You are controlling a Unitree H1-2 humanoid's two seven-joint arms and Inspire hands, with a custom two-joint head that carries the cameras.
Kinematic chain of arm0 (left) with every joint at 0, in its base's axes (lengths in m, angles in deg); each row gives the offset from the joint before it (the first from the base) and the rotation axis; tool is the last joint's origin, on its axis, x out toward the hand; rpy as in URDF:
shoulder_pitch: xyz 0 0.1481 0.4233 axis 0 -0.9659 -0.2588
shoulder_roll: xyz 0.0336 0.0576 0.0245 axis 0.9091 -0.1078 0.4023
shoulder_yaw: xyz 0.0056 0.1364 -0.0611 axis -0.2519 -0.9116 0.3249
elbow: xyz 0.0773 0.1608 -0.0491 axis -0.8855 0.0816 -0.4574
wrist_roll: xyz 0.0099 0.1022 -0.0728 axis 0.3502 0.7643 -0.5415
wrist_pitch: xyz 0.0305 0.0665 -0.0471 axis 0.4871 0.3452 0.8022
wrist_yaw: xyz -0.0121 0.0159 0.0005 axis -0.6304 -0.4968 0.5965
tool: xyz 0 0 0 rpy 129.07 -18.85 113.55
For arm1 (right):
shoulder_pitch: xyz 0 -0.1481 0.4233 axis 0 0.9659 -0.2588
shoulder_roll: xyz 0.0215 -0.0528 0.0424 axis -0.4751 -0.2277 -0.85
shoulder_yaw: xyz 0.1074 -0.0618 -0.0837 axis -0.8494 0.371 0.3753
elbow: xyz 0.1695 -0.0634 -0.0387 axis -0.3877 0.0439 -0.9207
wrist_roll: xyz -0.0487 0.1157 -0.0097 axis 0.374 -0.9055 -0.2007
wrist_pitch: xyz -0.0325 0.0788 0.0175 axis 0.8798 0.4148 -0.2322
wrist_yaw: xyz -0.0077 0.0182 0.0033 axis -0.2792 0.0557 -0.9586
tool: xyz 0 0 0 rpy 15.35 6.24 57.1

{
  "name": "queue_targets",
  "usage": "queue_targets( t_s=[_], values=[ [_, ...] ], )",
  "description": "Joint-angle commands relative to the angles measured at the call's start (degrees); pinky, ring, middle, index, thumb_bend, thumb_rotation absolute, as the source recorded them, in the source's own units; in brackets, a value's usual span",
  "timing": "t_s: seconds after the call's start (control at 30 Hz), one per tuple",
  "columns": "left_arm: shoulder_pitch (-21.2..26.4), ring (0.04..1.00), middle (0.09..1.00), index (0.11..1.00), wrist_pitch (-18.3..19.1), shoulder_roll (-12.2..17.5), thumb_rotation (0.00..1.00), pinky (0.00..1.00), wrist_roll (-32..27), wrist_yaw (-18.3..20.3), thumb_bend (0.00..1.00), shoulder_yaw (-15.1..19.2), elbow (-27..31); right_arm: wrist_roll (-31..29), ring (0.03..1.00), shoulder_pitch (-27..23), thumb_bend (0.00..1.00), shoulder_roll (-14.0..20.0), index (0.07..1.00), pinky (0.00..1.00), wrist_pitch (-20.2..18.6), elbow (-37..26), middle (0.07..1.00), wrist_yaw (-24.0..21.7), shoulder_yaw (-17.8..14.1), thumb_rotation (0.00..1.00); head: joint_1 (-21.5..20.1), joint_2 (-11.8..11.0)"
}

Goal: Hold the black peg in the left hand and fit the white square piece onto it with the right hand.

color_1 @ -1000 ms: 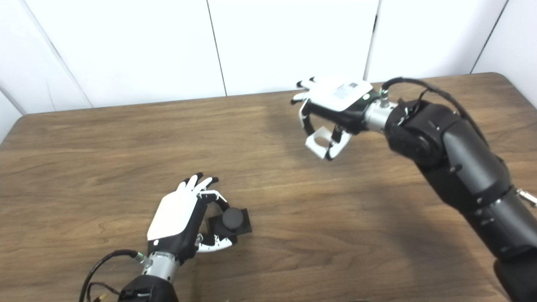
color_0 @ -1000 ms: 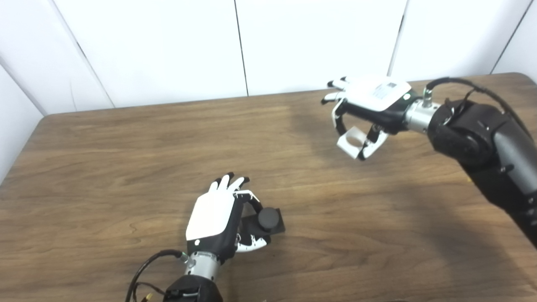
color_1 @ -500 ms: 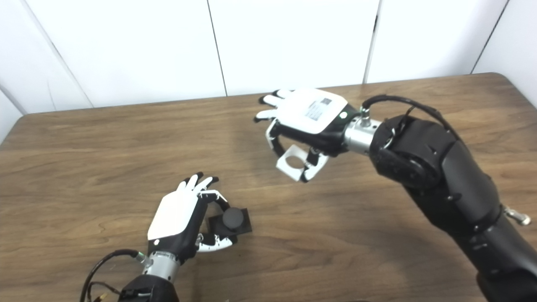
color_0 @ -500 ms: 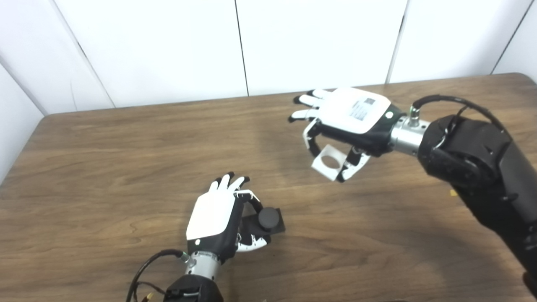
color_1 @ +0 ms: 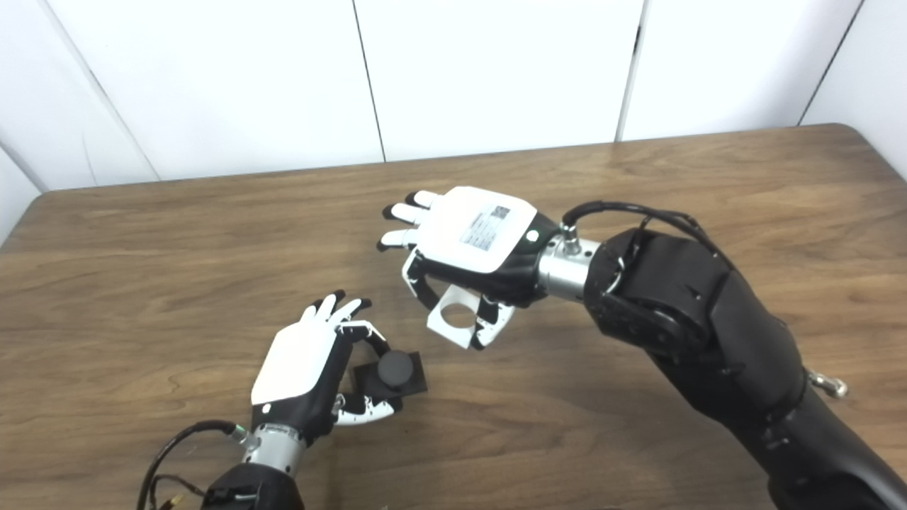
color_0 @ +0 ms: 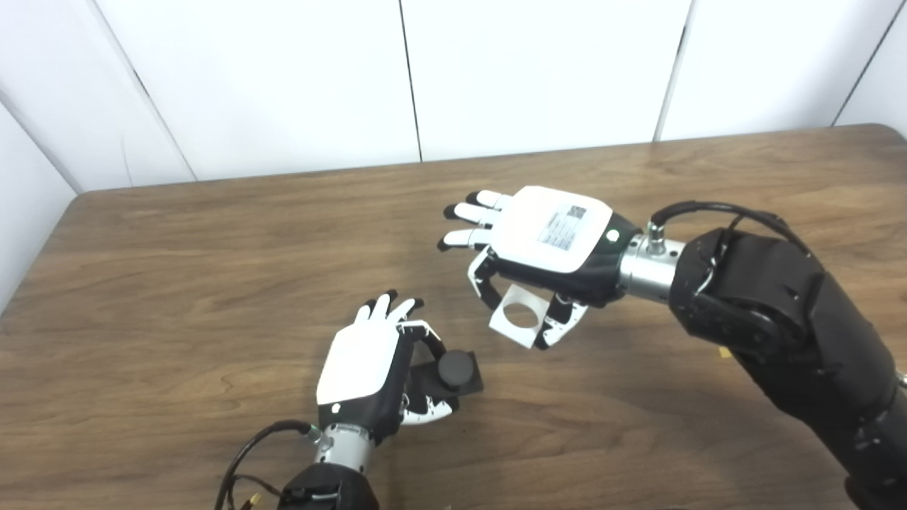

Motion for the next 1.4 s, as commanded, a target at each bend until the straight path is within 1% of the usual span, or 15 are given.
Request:
queue_targets(
  t_s=[0.0, 0.23, 0.47, 0.67, 0.9, 1.0, 1.27, 1.37],
  values=[
    [-0.7, 1.0, 0.916, 0.492, -0.3, -1.0, 0.06, 1.0, 1.5, -1.5, 0.51, -0.1, -0.3, 0.0, 1.0, -1.6, 0.53, -1.6, 0.485, 1.0, 1.2, -1.0, 0.918, 1.0, 0.0, 0.14, 0.1, 0.1],
    [-0.8, 1.0, 0.917, 0.492, -0.1, -1.3, 0.06, 1.0, 1.7, -1.6, 0.51, -0.3, -0.5, 0.8, 1.0, -1.3, 0.53, -4.7, 0.481, 1.0, 2.7, 0.5, 0.915, 1.6, 0.9, 0.14, 0.8, 0.2],
    [-0.6, 1.0, 0.916, 0.492, -0.4, -1.2, 0.06, 1.0, 1.7, -1.9, 0.51, -0.4, -0.8, 1.3, 1.0, -1.6, 0.53, -7.1, 0.485, 1.0, 2.7, 1.4, 0.926, 0.4, 2.8, 0.14, 1.1, 0.2],
    [-0.4, 1.0, 0.919, 0.493, 0.0, -1.5, 0.06, 1.0, 2.6, -1.3, 0.51, -0.8, -0.9, 1.9, 1.0, -1.2, 0.53, -8.9, 0.484, 1.0, 3.2, 2.3, 0.914, 1.1, 3.7, 0.14, 1.2, 0.2],
    [-0.3, 1.0, 0.917, 0.493, -0.2, -1.6, 0.06, 1.0, 2.6, -1.9, 0.51, -1.0, -1.1, 2.5, 1.0, -0.5, 0.53, -9.8, 0.485, 1.0, 3.4, 3.5, 0.923, 1.4, 4.1, 0.14, 1.7, 0.3],
    [-0.2, 1.0, 0.917, 0.494, -0.1, -1.6, 0.06, 1.0, 2.4, -1.5, 0.51, -0.9, -0.8, 2.7, 1.0, -0.2, 0.53, -9.9, 0.484, 1.0, 3.9, 4.1, 0.925, 1.9, 4.2, 0.14, 1.7, 0.3],
    [-0.2, 1.0, 0.911, 0.494, -0.4, -1.5, 0.06, 1.0, 1.9, -2.5, 0.51, -1.0, -0.8, 3.3, 1.0, 0.0, 0.53, -9.9, 0.485, 1.0, 4.6, 5.3, 0.927, 2.9, 4.2, 0.15, 1.7, 0.2],
    [-0.3, 1.0, 0.914, 0.493, -0.3, -1.7, 0.06, 1.0, 2.0, -2.5, 0.51, -1.1, -0.8, 3.2, 1.0, -0.2, 0.53, -9.6, 0.487, 1.0, 4.4, 5.4, 0.931, 2.4, 4.1, 0.15, 1.7, 0.2]
  ],
)
